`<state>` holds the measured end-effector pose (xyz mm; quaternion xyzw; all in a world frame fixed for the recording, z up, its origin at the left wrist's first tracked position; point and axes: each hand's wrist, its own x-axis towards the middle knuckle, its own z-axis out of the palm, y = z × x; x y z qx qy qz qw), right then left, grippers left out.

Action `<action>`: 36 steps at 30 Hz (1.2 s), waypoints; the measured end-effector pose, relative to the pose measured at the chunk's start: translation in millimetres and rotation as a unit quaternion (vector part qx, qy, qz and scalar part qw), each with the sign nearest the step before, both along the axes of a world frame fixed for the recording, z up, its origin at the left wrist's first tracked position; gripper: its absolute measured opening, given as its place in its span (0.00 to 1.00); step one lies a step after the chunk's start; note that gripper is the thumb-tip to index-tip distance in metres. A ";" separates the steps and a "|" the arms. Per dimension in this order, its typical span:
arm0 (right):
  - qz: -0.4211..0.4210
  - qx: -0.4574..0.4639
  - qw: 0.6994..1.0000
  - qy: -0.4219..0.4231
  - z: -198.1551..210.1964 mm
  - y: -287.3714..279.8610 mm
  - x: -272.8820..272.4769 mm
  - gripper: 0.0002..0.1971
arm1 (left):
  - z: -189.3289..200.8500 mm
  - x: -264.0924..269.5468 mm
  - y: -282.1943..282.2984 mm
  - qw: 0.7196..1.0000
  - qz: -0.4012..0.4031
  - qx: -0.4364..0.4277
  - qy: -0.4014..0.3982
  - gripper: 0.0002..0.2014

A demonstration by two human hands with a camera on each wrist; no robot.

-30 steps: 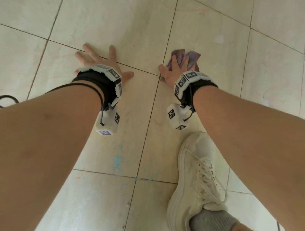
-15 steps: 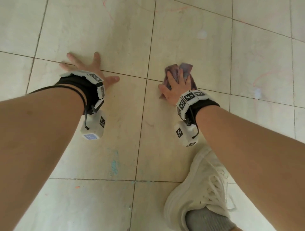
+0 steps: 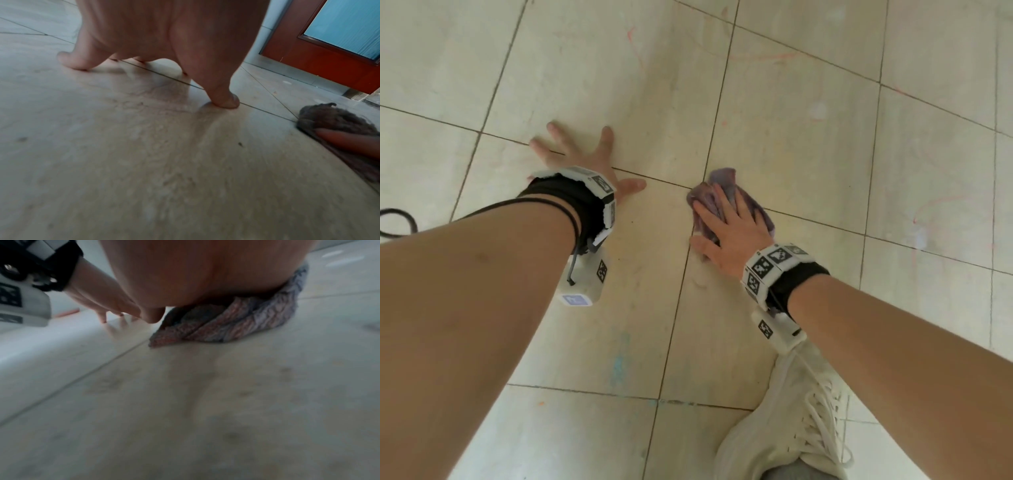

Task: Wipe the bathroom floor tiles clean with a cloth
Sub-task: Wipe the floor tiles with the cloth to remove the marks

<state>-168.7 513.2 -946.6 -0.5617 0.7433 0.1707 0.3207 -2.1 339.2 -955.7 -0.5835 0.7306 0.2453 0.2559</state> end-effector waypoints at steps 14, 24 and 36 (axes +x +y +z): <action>0.024 0.011 1.000 0.001 2.6 -61.9 9.2 0.36 | -2.2 -3.9 -2.8 0.998 0.043 0.004 0.037 0.52; -0.028 0.007 0.999 0.023 -1.9 -59.7 -26.9 0.34 | -5.4 -3.4 -3.2 0.998 0.050 0.001 0.043 0.51; 0.055 -0.021 0.998 -0.001 -8.9 -91.9 -24.7 0.32 | 5.0 -16.0 -26.1 0.996 0.073 0.033 0.026 0.62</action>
